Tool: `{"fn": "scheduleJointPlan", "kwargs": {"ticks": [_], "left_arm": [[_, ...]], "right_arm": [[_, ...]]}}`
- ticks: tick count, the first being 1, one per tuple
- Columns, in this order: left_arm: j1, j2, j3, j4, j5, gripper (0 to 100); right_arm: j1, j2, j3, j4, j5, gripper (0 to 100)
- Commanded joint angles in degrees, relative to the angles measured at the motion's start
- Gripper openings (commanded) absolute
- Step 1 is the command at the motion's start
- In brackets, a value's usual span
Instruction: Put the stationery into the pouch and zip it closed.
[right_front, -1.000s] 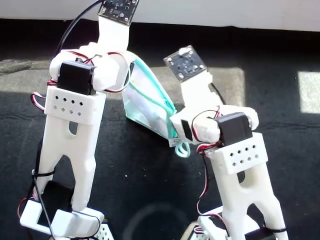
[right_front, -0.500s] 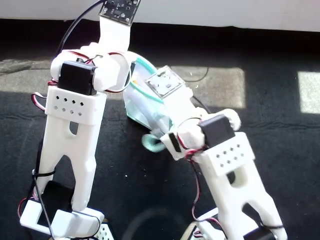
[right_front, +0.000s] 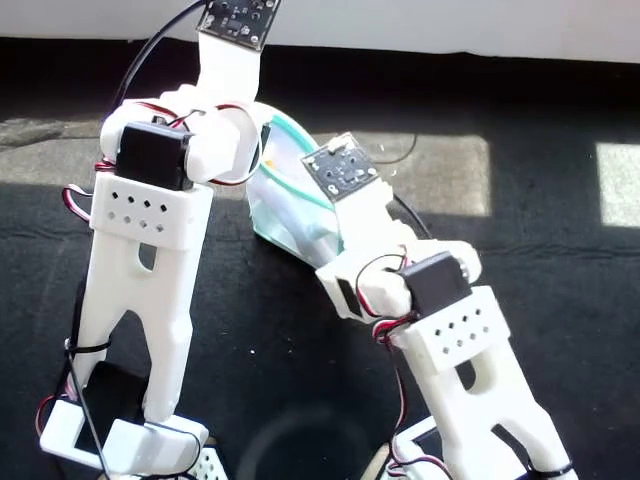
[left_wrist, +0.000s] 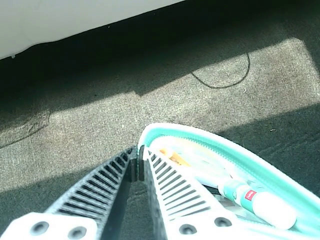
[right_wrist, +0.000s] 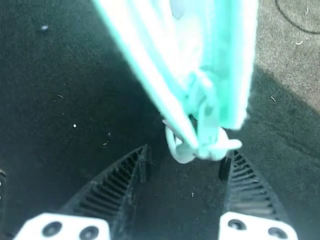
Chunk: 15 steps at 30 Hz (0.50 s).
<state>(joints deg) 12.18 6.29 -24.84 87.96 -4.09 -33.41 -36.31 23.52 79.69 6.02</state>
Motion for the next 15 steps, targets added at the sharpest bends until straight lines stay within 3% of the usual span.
{"fn": "scheduleJointPlan", "kwargs": {"ticks": [1, 5, 8, 15], "left_arm": [[2.0, 3.2, 1.4, 2.1, 0.0, 1], [1.9, 3.2, 1.4, 2.1, 0.0, 1], [1.9, 3.2, 1.4, 2.0, 0.0, 1], [1.9, 3.3, 1.4, 1.9, 0.0, 1]], "right_arm": [[-0.4, -0.7, 4.8, -6.0, -0.7, 22.4], [-0.4, -1.5, 6.5, -5.6, -0.7, 18.6], [1.4, -3.8, 2.9, -2.7, 2.2, 0.2], [6.2, -11.4, -4.0, 2.8, 6.7, 0.8]]}}
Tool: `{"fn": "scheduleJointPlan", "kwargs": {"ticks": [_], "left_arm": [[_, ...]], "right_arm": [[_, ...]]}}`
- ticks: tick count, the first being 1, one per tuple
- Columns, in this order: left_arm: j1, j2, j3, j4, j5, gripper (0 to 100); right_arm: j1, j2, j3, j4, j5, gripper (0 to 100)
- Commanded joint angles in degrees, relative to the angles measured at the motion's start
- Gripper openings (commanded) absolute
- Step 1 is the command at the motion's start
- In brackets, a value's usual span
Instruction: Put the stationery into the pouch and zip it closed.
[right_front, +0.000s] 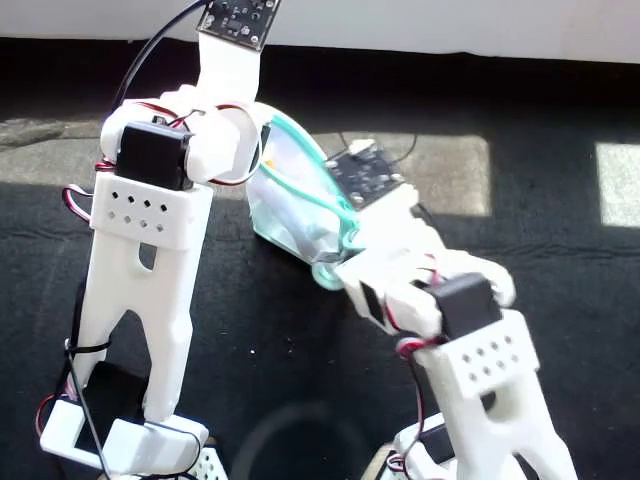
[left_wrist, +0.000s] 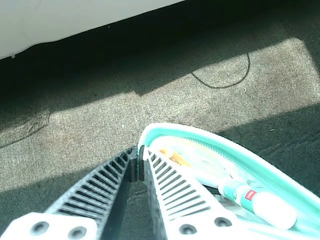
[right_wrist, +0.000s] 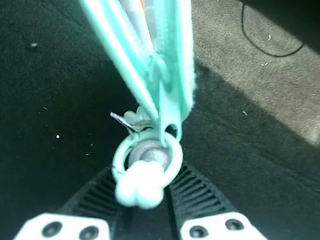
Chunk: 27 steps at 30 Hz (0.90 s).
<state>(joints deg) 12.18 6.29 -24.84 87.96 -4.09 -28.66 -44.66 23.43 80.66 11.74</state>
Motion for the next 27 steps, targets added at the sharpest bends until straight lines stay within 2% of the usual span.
{"fn": "scheduleJointPlan", "kwargs": {"ticks": [1, 8, 12, 17, 24, 27], "left_arm": [[1.9, 3.3, 1.4, 1.9, 0.0, 1], [2.2, 3.3, 1.5, 1.9, 0.0, 1], [2.2, 3.3, 1.5, 1.9, 0.0, 1], [2.2, 3.3, 1.5, 1.9, 0.0, 1], [2.0, 3.3, 1.5, 1.9, 0.0, 1], [1.9, 3.3, 1.5, 1.9, 0.0, 1]], "right_arm": [[1.5, -3.6, -4.1, 2.6, 1.4, 0.8], [0.7, -2.9, -4.1, -0.1, 1.2, 0.8], [-3.6, -2.3, -4.4, -2.1, 1.1, 0.9], [-8.6, 0.5, -4.0, -4.8, -5.4, 1.4], [-8.7, 5.0, -4.4, -6.3, -10.2, 12.8], [-8.7, 5.7, -4.4, -6.3, -12.5, 14.2]]}}
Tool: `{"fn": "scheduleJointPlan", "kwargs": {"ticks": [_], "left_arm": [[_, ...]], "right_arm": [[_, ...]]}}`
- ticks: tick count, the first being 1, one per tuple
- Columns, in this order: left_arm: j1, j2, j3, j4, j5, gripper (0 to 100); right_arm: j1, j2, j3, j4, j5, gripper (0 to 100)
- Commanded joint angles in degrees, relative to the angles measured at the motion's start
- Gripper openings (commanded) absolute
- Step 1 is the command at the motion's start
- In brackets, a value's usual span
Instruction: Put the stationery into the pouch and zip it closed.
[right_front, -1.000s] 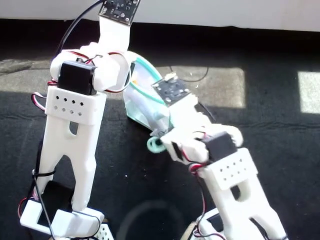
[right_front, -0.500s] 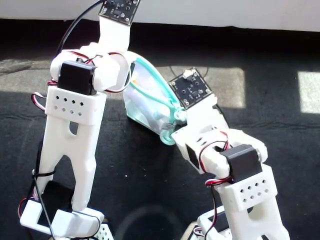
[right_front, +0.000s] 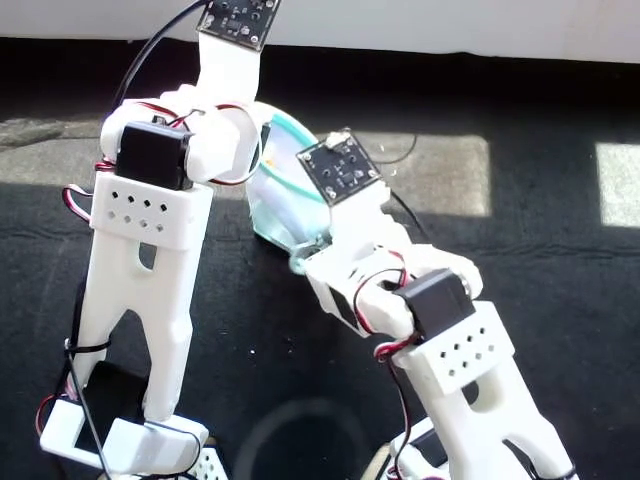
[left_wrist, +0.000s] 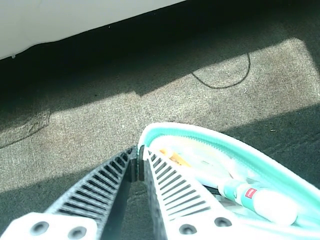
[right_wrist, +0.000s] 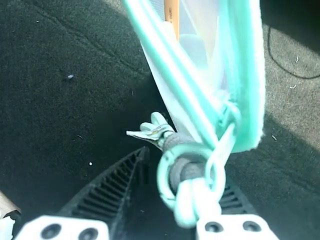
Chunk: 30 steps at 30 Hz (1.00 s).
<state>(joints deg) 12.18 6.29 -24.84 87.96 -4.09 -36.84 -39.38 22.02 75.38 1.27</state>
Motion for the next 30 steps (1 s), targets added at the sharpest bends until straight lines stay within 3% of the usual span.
{"fn": "scheduleJointPlan", "kwargs": {"ticks": [1, 16, 30], "left_arm": [[1.9, 3.3, 1.5, 1.9, 0.0, 1], [2.2, 9.0, -1.4, 2.4, 0.0, 1], [2.0, 9.8, -2.1, 2.4, 0.0, 1]], "right_arm": [[-0.5, 0.4, -3.0, -1.0, -2.4, 14.2], [4.2, 0.0, -3.1, -7.1, -15.6, 14.2], [6.2, -3.1, -2.1, -7.0, -15.8, 14.2]]}}
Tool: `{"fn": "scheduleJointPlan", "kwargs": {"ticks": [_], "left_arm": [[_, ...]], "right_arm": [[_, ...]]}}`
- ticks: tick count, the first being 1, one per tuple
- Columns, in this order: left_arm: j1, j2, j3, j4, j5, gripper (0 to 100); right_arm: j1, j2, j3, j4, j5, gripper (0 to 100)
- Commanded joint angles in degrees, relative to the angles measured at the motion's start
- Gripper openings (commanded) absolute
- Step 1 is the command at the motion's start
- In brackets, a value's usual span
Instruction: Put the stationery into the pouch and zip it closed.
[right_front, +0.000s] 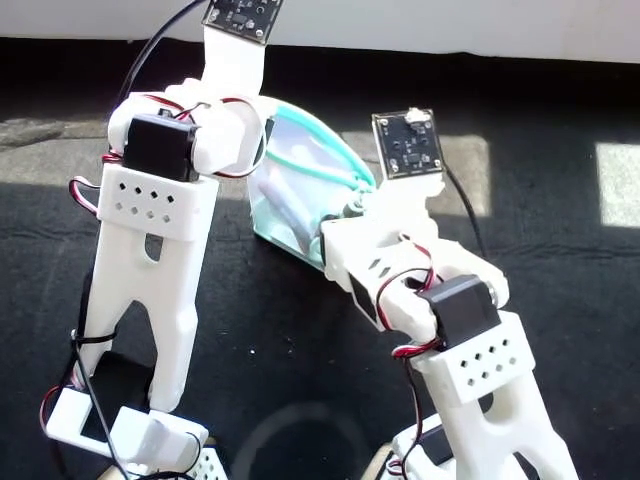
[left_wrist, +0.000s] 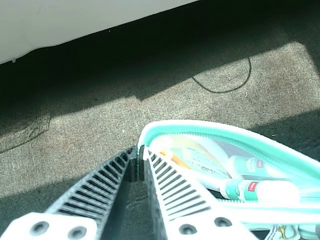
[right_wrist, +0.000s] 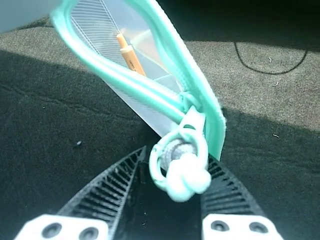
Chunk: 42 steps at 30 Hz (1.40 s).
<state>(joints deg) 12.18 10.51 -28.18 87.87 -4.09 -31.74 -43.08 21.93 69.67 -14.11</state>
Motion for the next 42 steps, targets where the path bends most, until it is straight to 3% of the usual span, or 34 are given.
{"fn": "scheduleJointPlan", "kwargs": {"ticks": [1, 14, 18, 20, 25, 32, 42], "left_arm": [[2.1, 5.6, 1.3, 2.5, 0.0, 1], [1.8, 5.6, 1.2, 2.5, 0.0, 1], [1.8, 5.6, 1.2, 2.5, 0.0, 1], [1.8, 5.6, 1.2, 2.5, 0.0, 1], [1.8, 5.6, 1.2, 2.5, 0.0, 1], [1.8, 5.6, 1.2, 2.5, 0.0, 1], [2.1, 6.0, 1.2, 2.5, 0.0, 1]], "right_arm": [[1.1, 1.4, -1.8, -1.3, -0.4, 14.2], [1.5, 0.7, -1.8, 0.7, -0.4, 14.6], [3.4, 0.7, -1.7, 0.6, -0.2, 10.7], [5.2, 0.5, -1.7, 0.4, 3.2, 0.7], [10.2, 0.0, -2.3, 5.0, 13.5, 0.7], [10.5, -4.5, -1.8, 9.7, 23.4, 0.7], [3.0, -5.5, 3.4, 4.6, 25.5, 1.4]]}}
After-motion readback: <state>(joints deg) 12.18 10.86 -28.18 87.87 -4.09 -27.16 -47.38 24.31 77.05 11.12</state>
